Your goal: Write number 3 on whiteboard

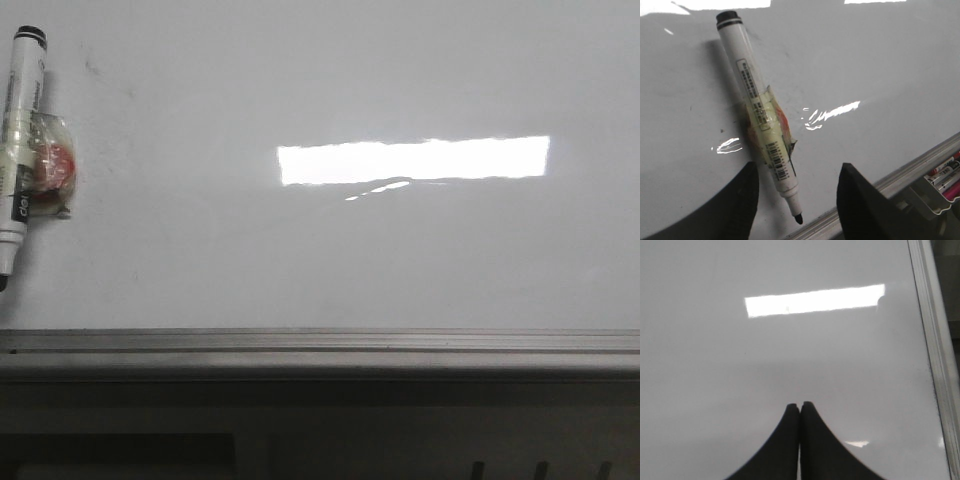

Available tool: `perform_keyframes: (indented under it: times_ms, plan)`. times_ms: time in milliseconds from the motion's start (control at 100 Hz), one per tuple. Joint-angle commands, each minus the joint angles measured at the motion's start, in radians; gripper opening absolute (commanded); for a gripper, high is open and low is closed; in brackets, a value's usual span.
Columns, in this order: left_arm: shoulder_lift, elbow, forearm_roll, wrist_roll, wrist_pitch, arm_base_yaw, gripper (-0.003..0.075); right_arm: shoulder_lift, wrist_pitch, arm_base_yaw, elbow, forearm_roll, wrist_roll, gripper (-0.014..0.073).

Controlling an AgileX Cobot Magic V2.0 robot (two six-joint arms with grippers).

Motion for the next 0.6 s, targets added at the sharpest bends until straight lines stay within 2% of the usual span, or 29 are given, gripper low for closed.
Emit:
perform_keyframes:
  times_ms: [0, 410, 590]
  plan:
    - [0.058, -0.032, -0.031, -0.002, -0.129, -0.012, 0.0337, 0.021, -0.086, -0.005, -0.039, -0.001, -0.008, -0.0054]
    - [0.254, -0.032, -0.072, -0.004, -0.263, -0.013, 0.0337, 0.021, -0.088, -0.005, -0.039, -0.001, -0.008, -0.0054]
    - [0.297, -0.032, -0.085, -0.008, -0.274, -0.013, 0.0322, 0.021, -0.089, -0.005, -0.039, -0.001, -0.008, -0.0054]
